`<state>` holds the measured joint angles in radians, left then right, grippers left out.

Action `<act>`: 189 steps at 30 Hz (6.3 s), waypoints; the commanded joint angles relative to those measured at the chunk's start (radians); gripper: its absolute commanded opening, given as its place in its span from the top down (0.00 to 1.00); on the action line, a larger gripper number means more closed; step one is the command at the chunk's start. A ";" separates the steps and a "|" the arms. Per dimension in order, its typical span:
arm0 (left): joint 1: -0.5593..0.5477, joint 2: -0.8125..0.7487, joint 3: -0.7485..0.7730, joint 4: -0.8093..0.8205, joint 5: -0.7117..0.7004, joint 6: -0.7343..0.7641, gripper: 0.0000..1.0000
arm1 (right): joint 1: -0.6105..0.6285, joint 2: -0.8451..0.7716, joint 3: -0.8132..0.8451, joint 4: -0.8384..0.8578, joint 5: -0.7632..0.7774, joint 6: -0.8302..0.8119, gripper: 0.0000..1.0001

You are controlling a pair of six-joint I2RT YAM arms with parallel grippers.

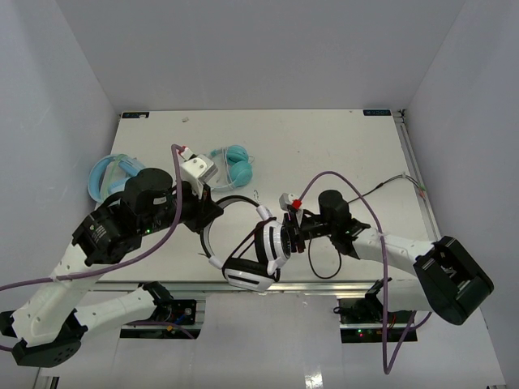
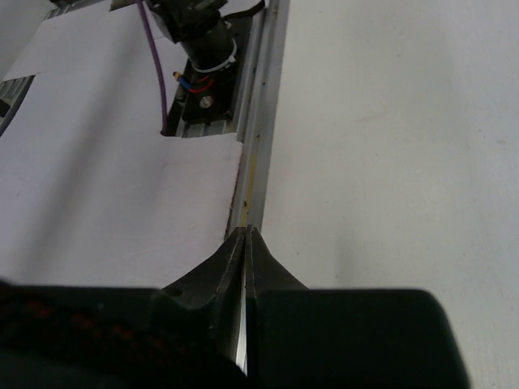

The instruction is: Wrap the headphones

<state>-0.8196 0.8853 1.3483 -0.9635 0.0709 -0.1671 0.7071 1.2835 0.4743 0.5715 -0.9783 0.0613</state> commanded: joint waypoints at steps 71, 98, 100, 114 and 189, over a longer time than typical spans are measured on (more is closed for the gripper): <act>-0.011 0.449 -0.038 0.082 -0.883 -0.426 1.00 | 0.113 -0.136 0.488 -0.605 0.516 0.211 0.92; 0.057 0.168 -0.113 0.228 -0.791 -0.614 1.00 | 0.534 -0.140 0.019 -0.046 1.157 0.254 0.88; 0.057 0.142 -0.115 0.229 -0.778 -0.623 1.00 | 0.535 -0.121 -0.009 0.007 1.185 0.252 0.88; 0.057 0.009 -0.164 0.240 -0.862 -0.645 1.00 | 0.537 0.010 -0.020 0.119 1.220 0.224 0.92; 0.054 0.285 -0.108 0.046 -0.426 -0.024 1.00 | -0.236 -0.196 0.486 -0.626 0.550 0.074 0.92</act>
<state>-0.7621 1.1098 1.1888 -0.9408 -0.1582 -0.1688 0.4755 1.1280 0.8787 0.0725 -0.3442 0.1602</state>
